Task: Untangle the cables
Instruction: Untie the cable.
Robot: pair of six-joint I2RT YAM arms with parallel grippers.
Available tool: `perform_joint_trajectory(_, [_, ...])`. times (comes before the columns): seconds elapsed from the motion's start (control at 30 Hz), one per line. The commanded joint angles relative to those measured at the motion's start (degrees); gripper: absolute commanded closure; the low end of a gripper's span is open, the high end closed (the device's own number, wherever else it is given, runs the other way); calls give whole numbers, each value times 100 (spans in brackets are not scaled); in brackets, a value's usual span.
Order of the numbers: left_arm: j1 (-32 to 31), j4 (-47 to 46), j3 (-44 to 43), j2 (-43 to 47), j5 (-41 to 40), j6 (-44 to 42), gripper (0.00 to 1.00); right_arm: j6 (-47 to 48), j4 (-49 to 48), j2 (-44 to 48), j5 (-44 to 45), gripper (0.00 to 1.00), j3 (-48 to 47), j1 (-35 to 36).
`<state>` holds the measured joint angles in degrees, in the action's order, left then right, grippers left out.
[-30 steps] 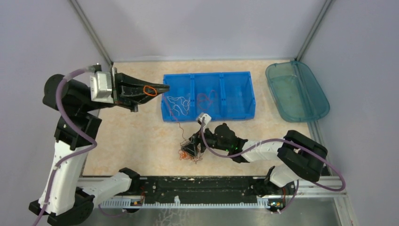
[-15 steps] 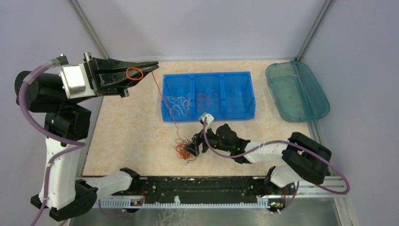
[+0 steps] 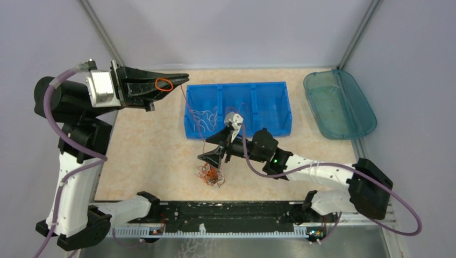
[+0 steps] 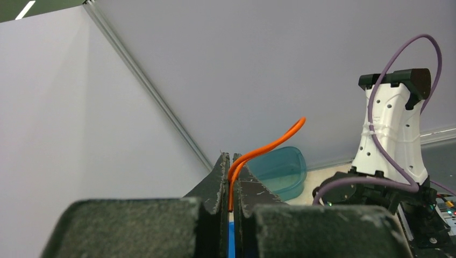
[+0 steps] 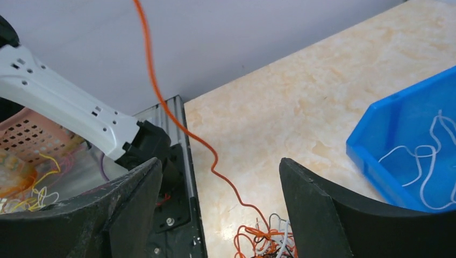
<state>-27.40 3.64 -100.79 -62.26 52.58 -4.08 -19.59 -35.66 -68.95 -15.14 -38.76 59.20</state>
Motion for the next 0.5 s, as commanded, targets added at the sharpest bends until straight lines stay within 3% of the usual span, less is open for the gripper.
perform_joint_trajectory(0.0, [-29, -55, -353, -59, 44, 20, 100, 14, -530, -622, -383, 20, -247, 117])
perform_joint_trajectory(0.47, [-30, -427, -1393, -348, -376, -417, 100, -720, -1308, -2175, 314, 39, -13, 317])
